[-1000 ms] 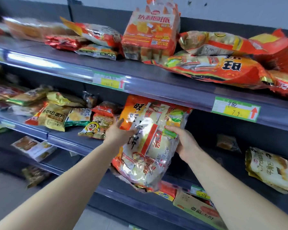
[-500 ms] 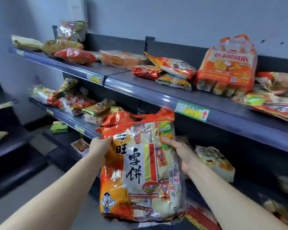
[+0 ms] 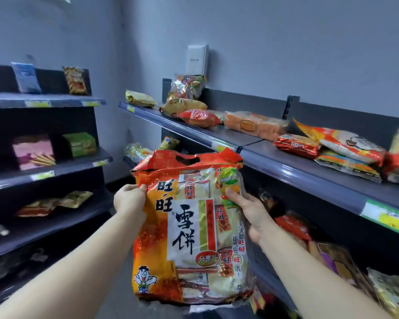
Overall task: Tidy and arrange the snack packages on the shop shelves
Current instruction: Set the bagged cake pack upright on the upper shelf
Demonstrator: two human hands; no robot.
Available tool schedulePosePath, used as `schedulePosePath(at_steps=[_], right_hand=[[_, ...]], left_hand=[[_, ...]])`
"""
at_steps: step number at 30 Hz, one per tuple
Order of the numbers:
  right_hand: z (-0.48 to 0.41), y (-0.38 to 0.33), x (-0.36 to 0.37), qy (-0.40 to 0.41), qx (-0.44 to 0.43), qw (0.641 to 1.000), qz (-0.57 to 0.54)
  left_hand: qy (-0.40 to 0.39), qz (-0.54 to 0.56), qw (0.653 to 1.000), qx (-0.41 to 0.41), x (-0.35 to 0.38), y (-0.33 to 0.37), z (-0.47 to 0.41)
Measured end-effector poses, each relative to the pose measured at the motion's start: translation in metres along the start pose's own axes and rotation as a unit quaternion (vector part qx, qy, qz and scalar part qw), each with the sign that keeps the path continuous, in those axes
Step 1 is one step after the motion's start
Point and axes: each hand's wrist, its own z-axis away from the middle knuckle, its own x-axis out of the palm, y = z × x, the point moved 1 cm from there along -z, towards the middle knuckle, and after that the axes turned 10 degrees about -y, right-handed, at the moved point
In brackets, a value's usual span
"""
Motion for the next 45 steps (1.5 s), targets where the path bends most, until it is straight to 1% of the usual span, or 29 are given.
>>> schedulePosePath(at_steps=[4,6,9,11,13,16,21,25,28,31,36,40,43,45], right_hand=[[-0.033,-0.017,0.036,-0.025,-0.051,0.998,0.011],[-0.048,-0.024,0.046,-0.032,-0.075,0.994,0.070],[-0.073,-0.034,0.057,-0.024,-0.110,0.972,0.205],[-0.093,-0.044,0.063,-0.029,-0.130,0.958,0.254],[-0.115,-0.058,0.070,-0.045,-0.145,0.949,0.275],[-0.155,-0.082,0.079,-0.056,-0.172,0.943,0.278],[-0.223,-0.116,0.097,-0.044,-0.207,0.938,0.276],[-0.266,-0.140,0.119,-0.046,-0.235,0.924,0.298],[-0.293,-0.154,0.138,-0.046,-0.255,0.921,0.291],[-0.323,-0.165,0.161,-0.030,-0.272,0.917,0.290],[-0.383,-0.180,0.205,0.004,-0.293,0.920,0.259],[-0.434,-0.193,0.243,0.016,-0.294,0.929,0.224],[-0.473,-0.200,0.268,0.006,-0.289,0.939,0.188],[-0.498,-0.202,0.282,0.009,-0.271,0.949,0.158]], left_hand=[[0.037,0.043,0.997,0.056,-0.022,0.048,-0.020],[0.043,0.073,0.993,0.079,-0.029,0.071,-0.032],[0.055,0.123,0.984,0.116,-0.032,0.102,-0.050],[0.060,0.131,0.980,0.138,-0.029,0.120,-0.061],[0.052,0.140,0.977,0.155,-0.026,0.138,-0.074],[0.030,0.171,0.969,0.174,-0.018,0.166,-0.096],[-0.011,0.198,0.959,0.200,-0.004,0.203,-0.131],[-0.039,0.196,0.959,0.202,0.002,0.220,-0.160],[-0.056,0.167,0.960,0.218,0.000,0.232,-0.189],[-0.075,0.114,0.965,0.225,-0.003,0.240,-0.223],[-0.140,0.031,0.967,0.209,-0.016,0.257,-0.292],[-0.161,-0.030,0.966,0.200,-0.032,0.286,-0.355],[-0.182,-0.025,0.962,0.202,-0.041,0.311,-0.397],[-0.190,-0.012,0.960,0.205,-0.044,0.324,-0.421]])
